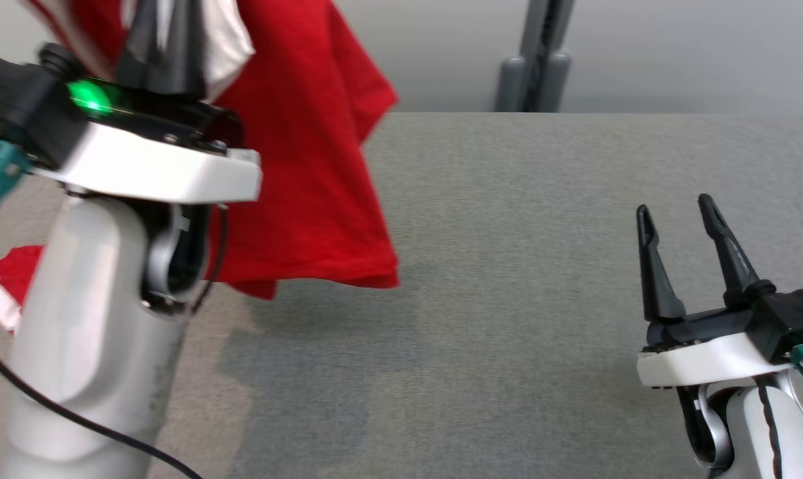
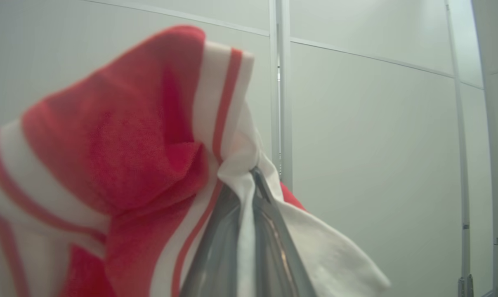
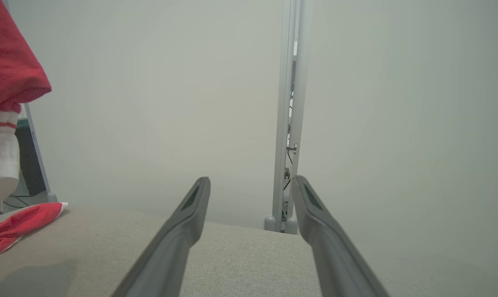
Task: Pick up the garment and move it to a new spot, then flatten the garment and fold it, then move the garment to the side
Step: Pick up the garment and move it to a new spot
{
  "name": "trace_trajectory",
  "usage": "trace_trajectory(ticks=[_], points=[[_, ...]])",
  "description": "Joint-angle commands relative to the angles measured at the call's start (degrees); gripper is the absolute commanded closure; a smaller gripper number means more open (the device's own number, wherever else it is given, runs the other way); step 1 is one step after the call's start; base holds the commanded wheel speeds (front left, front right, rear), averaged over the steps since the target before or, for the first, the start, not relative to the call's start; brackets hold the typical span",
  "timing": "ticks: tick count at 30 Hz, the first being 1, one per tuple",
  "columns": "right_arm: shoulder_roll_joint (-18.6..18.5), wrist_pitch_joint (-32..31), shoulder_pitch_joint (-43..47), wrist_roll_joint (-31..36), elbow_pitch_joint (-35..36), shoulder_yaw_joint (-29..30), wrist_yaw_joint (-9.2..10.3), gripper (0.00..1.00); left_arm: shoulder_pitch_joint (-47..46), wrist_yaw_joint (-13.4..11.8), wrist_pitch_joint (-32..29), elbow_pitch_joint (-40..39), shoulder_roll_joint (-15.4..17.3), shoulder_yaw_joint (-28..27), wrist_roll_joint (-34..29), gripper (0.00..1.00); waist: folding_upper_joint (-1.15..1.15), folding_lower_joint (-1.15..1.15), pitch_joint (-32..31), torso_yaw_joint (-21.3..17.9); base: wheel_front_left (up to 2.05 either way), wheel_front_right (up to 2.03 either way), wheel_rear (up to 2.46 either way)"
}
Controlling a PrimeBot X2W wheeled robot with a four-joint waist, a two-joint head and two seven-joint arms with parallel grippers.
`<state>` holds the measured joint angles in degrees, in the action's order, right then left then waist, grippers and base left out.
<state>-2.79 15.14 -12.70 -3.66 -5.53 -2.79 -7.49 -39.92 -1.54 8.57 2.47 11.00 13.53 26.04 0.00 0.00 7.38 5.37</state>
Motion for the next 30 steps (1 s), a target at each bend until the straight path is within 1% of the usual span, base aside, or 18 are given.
trace_trajectory(ticks=[1, 4, 6, 7, 9, 11, 12, 15, 18, 21, 24, 27, 28, 29, 30], points=[[-0.29, 0.03, -0.26, 0.0, 0.37, 0.32, -0.01, 0.0, 0.77, -0.34, -0.21, -0.76, -0.28, 0.43, -0.2, 1.0, 0.0, 0.0, 0.55, -2.49, 0.0, 0.0, 0.0], [-0.24, 0.02, -0.37, 0.4, 0.88, 1.57, -0.01, 0.0, 2.01, -1.14, -1.31, -2.86, -1.88, 3.28, -1.35, 1.0, 0.0, 0.0, 1.42, -5.61, 0.0, 0.0, 0.0], [-0.3, 0.02, -0.56, 0.41, 1.26, 1.98, -0.01, 0.0, 2.71, -1.89, -1.9, -3.03, -2.05, 4.8, -2.93, 1.0, 0.0, 0.0, 2.13, -8.11, 0.0, 0.0, 0.0], [-0.28, 0.02, -0.79, 0.22, 1.34, 1.97, -0.01, 0.0, 3.06, -2.51, -2.08, -2.89, -1.98, 5.37, -3.82, 1.0, 0.0, 0.0, 2.54, -9.5, 0.0, 0.0, 0.0], [-0.21, 0.02, -1.1, -0.23, 1.63, 2.33, -0.01, 0.0, 3.66, -3.03, -2.79, -1.86, -2.95, 6.96, -4.36, 1.0, 0.0, 0.0, 3.45, -11.91, 0.0, 0.0, 0.0], [-0.31, 0.02, -1.5, -1.07, 1.89, 2.23, -0.01, 0.0, 3.83, -3.53, -3.2, -0.74, -2.7, 8.22, -5.92, 1.0, 0.0, 0.0, 4.4, -14.54, 0.0, 0.0, 0.0], [-0.23, 0.02, -1.85, -1.72, 2.23, 2.17, -0.01, 0.0, 3.83, -4.04, -3.33, 1.33, -2.75, 9.22, -7.14, 1.0, 0.0, 0.0, 5.44, -16.85, 0.0, 0.0, 0.0], [-0.24, 0.02, -2.19, -2.81, 2.39, 1.78, -0.01, 0.0, 2.89, -4.56, -3.53, 5.49, -2.02, 10.92, -9.64, 1.0, 0.0, 0.0, 7.11, -20.43, 0.0, 0.0, 0.0], [-0.23, 0.02, -2.17, -4.09, 2.64, 1.67, -0.01, 0.0, 1.86, -4.44, -3.52, 10.69, -1.98, 12.5, -11.34, 1.0, 0.0, 0.0, 8.62, -23.58, 0.0, 0.0, 0.0], [-0.21, 0.02, -2.33, -5.17, 2.77, 1.37, -0.01, 0.0, 0.92, -3.98, -2.92, 16.13, -1.73, 13.95, -12.6, 1.0, 0.0, 0.0, 10.0, -26.4, 0.0, 0.0, 0.0], [-0.22, 0.02, -2.45, -6.27, 2.71, 1.28, -0.01, 0.0, 0.47, -3.35, -2.37, 22.07, -2.19, 15.62, -13.56, 1.0, 0.0, 0.0, 10.93, -28.75, 0.0, 0.0, 0.0], [-0.21, 0.02, -2.55, -7.18, 2.54, 0.69, -0.01, 0.0, 0.65, -1.9, -3.95, 28.51, -2.36, 17.74, -14.18, 1.0, 0.0, 0.0, 11.42, -30.57, 0.0, 0.0, 0.0], [-0.21, 0.02, -2.54, -7.42, 2.53, 0.61, -0.01, 0.0, 0.43, -1.58, -4.1, 30.23, -2.47, 18.25, -14.48, 0.76, 0.0, 0.0, 11.49, -30.9, 0.0, 0.0, 0.0], [-0.22, 0.02, -2.56, -7.6, 2.5, 0.37, -0.01, 0.0, 0.16, -1.56, -3.84, 31.9, -2.56, 18.48, -14.68, 0.58, 0.0, 0.0, 11.59, -31.24, 0.0, 0.0, 0.0], [-0.23, 0.02, -2.53, -7.67, 2.49, 0.33, -0.01, 0.0, -0.1, -1.61, -3.54, 33.48, -2.69, 18.87, -14.92, 0.26, 0.0, 0.0, 11.63, -31.37, 0.0, 0.0, 0.0]])
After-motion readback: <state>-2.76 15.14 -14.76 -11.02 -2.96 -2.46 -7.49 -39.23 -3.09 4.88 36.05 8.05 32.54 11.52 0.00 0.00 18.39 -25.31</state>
